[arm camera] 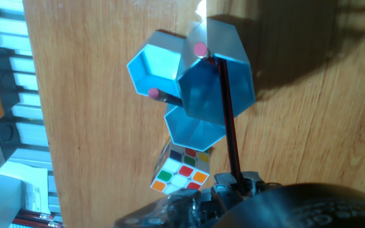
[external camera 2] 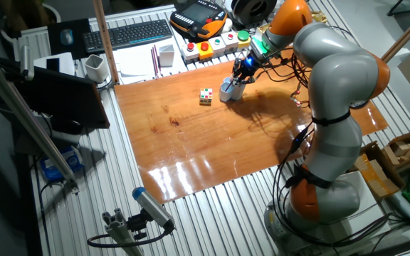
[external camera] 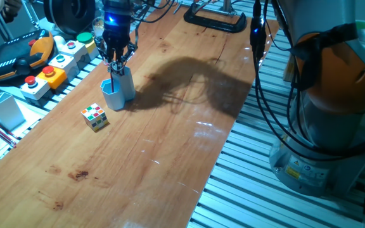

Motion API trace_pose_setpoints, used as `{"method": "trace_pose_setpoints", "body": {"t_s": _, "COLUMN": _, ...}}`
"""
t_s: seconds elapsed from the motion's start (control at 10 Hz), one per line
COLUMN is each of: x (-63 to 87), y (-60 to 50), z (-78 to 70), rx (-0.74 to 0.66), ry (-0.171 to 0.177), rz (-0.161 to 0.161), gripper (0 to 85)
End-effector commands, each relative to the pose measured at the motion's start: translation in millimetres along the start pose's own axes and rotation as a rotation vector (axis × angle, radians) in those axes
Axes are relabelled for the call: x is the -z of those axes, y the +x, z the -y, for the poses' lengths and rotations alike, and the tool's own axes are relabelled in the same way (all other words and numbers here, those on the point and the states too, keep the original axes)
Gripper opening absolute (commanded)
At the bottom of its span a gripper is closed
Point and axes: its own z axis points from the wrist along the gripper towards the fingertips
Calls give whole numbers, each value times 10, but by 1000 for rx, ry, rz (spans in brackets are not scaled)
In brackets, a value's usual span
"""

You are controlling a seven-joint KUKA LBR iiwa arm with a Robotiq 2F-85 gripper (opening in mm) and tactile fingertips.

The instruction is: Put the pen into the pen holder

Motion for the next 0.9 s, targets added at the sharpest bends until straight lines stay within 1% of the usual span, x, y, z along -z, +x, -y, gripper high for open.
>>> {"method": "trace_pose_setpoints", "body": {"t_s": 0.0, "x": -6, "y": -6, "z": -2, "rx": 2, "ry": 0, "rz": 0, "gripper": 10}}
{"method": "trace_pose_setpoints", "body": {"t_s": 0.5, "x": -33, "y": -25, "z": -12, "rx": 2, "ry": 1, "rz": 0, "gripper": 10}}
{"method": "trace_pose_setpoints", "body": {"t_s": 0.6, "x": -34, "y": -26, "z": -12, "rx": 0, "ry": 1, "rz": -2, "gripper": 27}}
{"method": "trace_pose_setpoints", "body": {"t_s": 0.7, "x": -36, "y": -30, "z": -13, "rx": -2, "ry": -2, "rz": -1, "gripper": 150}}
{"method": "trace_pose_setpoints", "body": {"t_s": 0.8, "x": -45, "y": -38, "z": -17, "rx": -2, "ry": -2, "rz": -1, "gripper": 223}}
